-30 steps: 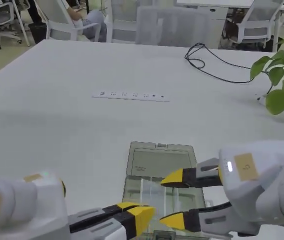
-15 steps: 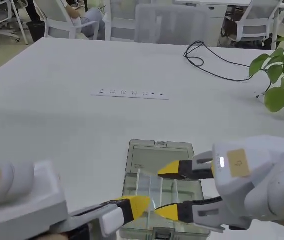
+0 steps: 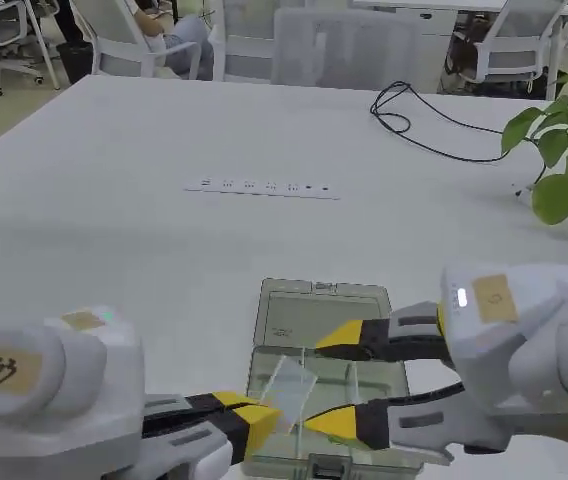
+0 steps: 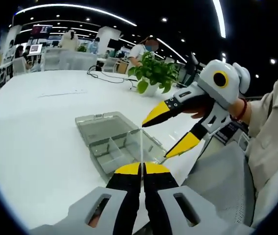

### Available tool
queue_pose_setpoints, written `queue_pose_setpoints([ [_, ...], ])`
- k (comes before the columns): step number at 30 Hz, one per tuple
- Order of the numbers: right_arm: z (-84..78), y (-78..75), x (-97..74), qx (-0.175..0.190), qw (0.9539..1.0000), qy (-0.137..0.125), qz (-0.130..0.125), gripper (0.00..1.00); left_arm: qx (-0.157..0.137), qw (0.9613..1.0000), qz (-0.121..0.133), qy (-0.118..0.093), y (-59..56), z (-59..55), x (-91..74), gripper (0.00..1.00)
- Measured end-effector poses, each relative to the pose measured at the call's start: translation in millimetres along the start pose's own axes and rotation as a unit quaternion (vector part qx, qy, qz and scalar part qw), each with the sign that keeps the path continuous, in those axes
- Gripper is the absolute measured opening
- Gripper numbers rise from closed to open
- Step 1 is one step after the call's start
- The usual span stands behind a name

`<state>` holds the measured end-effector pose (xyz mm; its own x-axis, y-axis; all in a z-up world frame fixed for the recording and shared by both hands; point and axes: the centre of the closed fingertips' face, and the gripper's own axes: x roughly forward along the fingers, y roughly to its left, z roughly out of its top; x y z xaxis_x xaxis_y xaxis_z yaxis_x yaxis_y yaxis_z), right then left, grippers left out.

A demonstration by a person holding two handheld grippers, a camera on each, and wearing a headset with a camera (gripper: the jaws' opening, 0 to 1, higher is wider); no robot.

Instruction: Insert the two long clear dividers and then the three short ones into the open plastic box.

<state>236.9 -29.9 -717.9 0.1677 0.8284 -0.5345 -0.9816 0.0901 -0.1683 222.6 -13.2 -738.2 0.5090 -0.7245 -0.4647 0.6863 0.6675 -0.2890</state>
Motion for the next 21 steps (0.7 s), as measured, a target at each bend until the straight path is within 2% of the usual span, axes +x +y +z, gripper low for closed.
queue_pose_setpoints([
  [3,1.4,1.0,-2.1,0.020,0.9997,-0.009,0.012,0.33,0.021,0.9997,-0.013,0.004,-4.9,-0.1,0.2,0.00],
  [6,0.9,2.7,-3.5,0.032,0.9991,-0.013,0.024,0.32,0.065,0.9975,-0.020,0.022,-6.3,-4.0,1.0,0.00],
  [9,-2.1,6.4,-4.4,0.035,0.9986,-0.011,0.038,0.31,0.092,0.9949,-0.030,0.029,-9.7,-4.6,2.2,0.00],
  [13,-5.5,12.5,-5.4,0.043,0.9972,-0.009,0.060,0.28,0.144,0.9873,-0.047,0.047,-14.1,-8.7,2.9,0.00],
  [17,-8.8,18.3,-5.8,0.043,0.9959,-0.004,0.079,0.26,0.162,0.9835,-0.059,0.053,-17.2,-10.7,3.1,0.00],
  [19,-10.0,20.4,-5.7,0.042,0.9954,-0.003,0.086,0.26,0.181,0.9794,-0.069,0.058,-19.8,-12.9,2.7,0.00],
  [21,-10.6,25.0,-6.0,0.044,0.9940,-0.004,0.100,0.24,0.187,0.9775,-0.079,0.057,-22.7,-13.3,2.3,0.00],
])
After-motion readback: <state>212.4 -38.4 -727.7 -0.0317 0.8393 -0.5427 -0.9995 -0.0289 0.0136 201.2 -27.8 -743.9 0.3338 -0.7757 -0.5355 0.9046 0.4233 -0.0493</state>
